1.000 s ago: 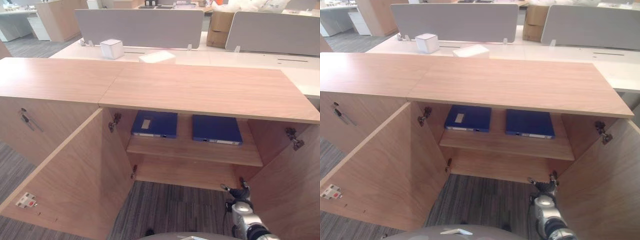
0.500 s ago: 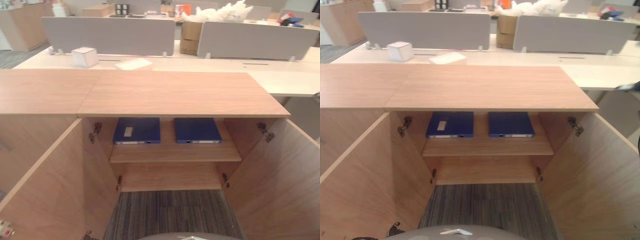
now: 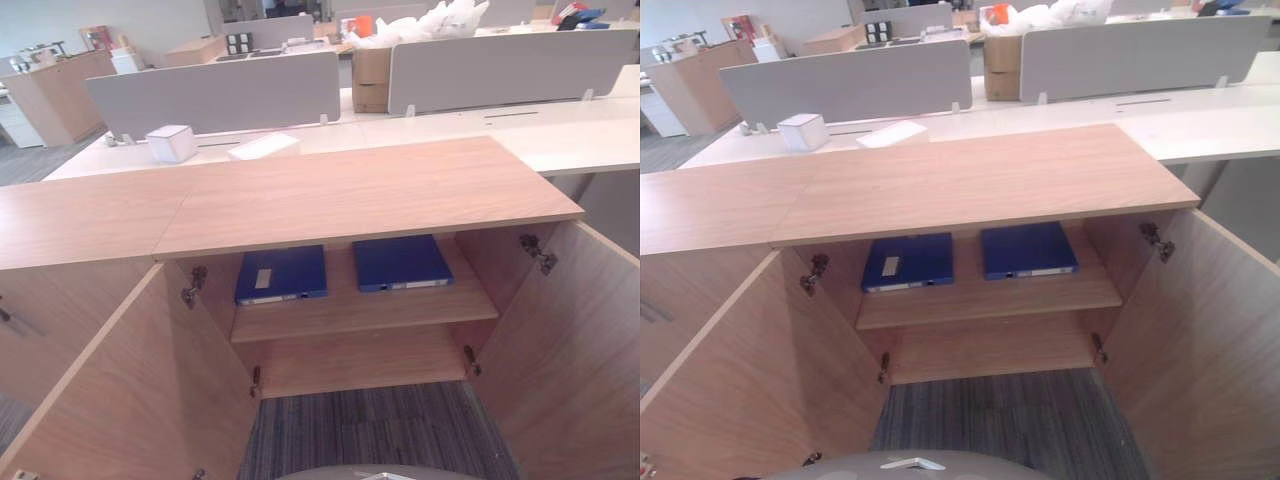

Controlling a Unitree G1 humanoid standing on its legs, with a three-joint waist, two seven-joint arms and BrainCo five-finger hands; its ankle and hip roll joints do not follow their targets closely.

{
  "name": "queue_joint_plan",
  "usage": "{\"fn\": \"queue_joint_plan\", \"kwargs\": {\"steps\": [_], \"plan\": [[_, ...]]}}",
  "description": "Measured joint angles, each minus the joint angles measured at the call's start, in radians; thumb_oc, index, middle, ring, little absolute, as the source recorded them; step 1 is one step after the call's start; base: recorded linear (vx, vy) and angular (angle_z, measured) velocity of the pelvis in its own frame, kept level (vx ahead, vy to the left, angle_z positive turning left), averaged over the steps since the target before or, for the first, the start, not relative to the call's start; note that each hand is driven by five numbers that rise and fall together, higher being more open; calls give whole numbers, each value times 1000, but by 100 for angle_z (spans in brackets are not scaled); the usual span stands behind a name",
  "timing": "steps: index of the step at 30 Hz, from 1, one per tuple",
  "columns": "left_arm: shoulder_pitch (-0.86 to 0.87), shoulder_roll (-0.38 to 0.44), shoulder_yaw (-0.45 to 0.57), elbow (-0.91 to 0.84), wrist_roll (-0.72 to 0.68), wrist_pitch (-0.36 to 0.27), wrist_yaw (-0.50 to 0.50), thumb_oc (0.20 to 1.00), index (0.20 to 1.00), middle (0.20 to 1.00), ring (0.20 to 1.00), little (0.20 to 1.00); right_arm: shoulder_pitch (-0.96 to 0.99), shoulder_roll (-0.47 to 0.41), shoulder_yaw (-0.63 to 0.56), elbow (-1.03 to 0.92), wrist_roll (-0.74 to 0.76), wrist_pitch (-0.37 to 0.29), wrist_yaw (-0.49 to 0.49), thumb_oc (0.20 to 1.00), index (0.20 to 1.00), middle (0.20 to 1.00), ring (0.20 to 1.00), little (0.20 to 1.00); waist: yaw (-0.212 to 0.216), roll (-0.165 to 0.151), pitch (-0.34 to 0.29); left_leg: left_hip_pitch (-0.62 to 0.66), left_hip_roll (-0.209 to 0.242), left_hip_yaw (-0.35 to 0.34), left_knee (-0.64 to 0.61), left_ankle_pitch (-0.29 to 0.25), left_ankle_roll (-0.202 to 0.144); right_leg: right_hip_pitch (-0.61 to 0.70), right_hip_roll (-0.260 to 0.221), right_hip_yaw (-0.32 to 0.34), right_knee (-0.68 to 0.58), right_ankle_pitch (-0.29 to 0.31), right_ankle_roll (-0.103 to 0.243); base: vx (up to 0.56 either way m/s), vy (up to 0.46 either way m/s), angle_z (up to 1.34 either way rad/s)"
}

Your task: Put the empty folder in the office cabinet

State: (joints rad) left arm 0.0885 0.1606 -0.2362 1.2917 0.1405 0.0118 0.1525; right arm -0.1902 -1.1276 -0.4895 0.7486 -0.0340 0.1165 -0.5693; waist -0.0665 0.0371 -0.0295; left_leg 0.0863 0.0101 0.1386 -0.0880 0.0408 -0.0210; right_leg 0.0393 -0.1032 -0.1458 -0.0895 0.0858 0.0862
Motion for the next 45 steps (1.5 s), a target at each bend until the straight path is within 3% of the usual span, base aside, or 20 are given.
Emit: {"fn": "queue_joint_plan", "kwargs": {"steps": [3,4,5,6,13,20,31,37,39,41,42,43,44,45], "plan": [[0,-1,0,5,0,13,28,1000,1000,1000,1000,1000,-53,1,2,52,16,12,-78,1000,1000,1000,1000,1000,4,3,0,-2,1,-8,0,0,0,-1,2,-2,0,0,0,26,33,3],[-3,0,-23,4,-4,13,49,1000,1000,1000,1000,1000,-116,-28,70,200,1,-3,-143,1000,1000,1000,1000,1000,19,0,1,-6,0,-13,0,0,0,9,1,-10,0,0,1,13,50,30],[-25,6,-92,0,-6,3,98,1000,1000,1000,1000,1000,-302,-133,162,710,25,48,-225,1000,1000,1000,1000,1000,57,-16,-4,-6,-3,-39,0,1,-1,23,-3,-33,1,-7,7,-1,37,42],[-29,5,-99,3,-7,-4,119,1000,1000,1000,1000,1000,-313,-135,146,763,69,79,-256,1000,1000,1000,1000,1000,60,-23,-8,-7,-4,-46,0,1,-1,21,-3,-39,1,-11,6,0,42,39],[13,1,-116,42,-19,14,150,1000,1000,1000,1000,1000,-307,-83,223,857,120,91,-269,1000,1000,1000,1000,1000,72,-45,-12,-9,-10,-62,3,5,1,19,-9,-51,1,-17,5,-5,30,7],[-4,0,-117,42,-28,16,153,1000,1000,1000,1000,1000,-282,37,219,876,141,158,-263,1000,1000,1000,1000,1000,74,-53,-10,-6,-19,-71,7,10,4,26,-16,-61,2,-19,9,-23,47,6],[-11,0,-157,-1,-57,18,170,1000,1000,1000,1000,1000,-289,48,224,874,155,196,-269,1000,1000,1000,1000,1000,65,-56,-2,-6,-37,-43,7,4,15,11,-33,-30,6,-7,29,-59,83,-7],[-15,14,-163,-22,-57,12,172,1000,1000,1000,1000,1000,-302,48,228,872,174,197,-271,1000,1000,1000,1000,1000,48,-71,49,-4,-57,0,6,1,33,-11,-51,2,13,8,52,-161,62,-20],[-18,32,-160,-40,-58,11,174,1000,1000,1000,1000,1000,-319,49,232,872,175,197,-273,1000,1000,1000,1000,1000,45,-83,87,-3,-58,23,10,6,39,-28,-58,14,30,28,52,-319,-51,-40],[-39,40,-155,-60,-83,12,183,1000,1000,1000,1000,1000,-428,67,269,875,189,194,-276,1000,1000,1000,1000,1000,51,-54,144,-23,-24,78,28,28,74,-58,-40,12,22,126,115,-265,-37,-60],[-65,47,-151,-78,-96,12,189,1000,1000,1000,1000,1000,-473,68,274,893,213,195,-276,1000,1000,1000,1000,1000,53,-32,176,-41,-2,77,28,24,91,-90,-52,-49,99,69,92,-159,-31,-22],[-86,49,-143,-76,-96,10,192,1000,1000,1000,1000,1000,-490,69,278,907,215,197,-277,1000,1000,1000,1000,1000,59,-19,185,-44,10,80,15,42,90,-95,-69,-68,154,31,74,-211,-110,-18],[-109,57,-144,-77,-98,11,194,1000,1000,1000,1000,1000,-525,74,291,913,228,198,-280,1000,1000,1000,1000,1000,79,-10,187,-46,23,89,11,51,97,-100,-121,-72,290,-25,70,-78,-78,-21],[-117,61,-143,-75,-98,9,199,1000,1000,1000,1000,1000,-539,81,297,911,233,197,-282,1000,1000,1000,1000,1000,97,-9,186,-41,27,99,11,55,92,-81,-154,-70,337,-45,92,-84,-102,-32]]}}
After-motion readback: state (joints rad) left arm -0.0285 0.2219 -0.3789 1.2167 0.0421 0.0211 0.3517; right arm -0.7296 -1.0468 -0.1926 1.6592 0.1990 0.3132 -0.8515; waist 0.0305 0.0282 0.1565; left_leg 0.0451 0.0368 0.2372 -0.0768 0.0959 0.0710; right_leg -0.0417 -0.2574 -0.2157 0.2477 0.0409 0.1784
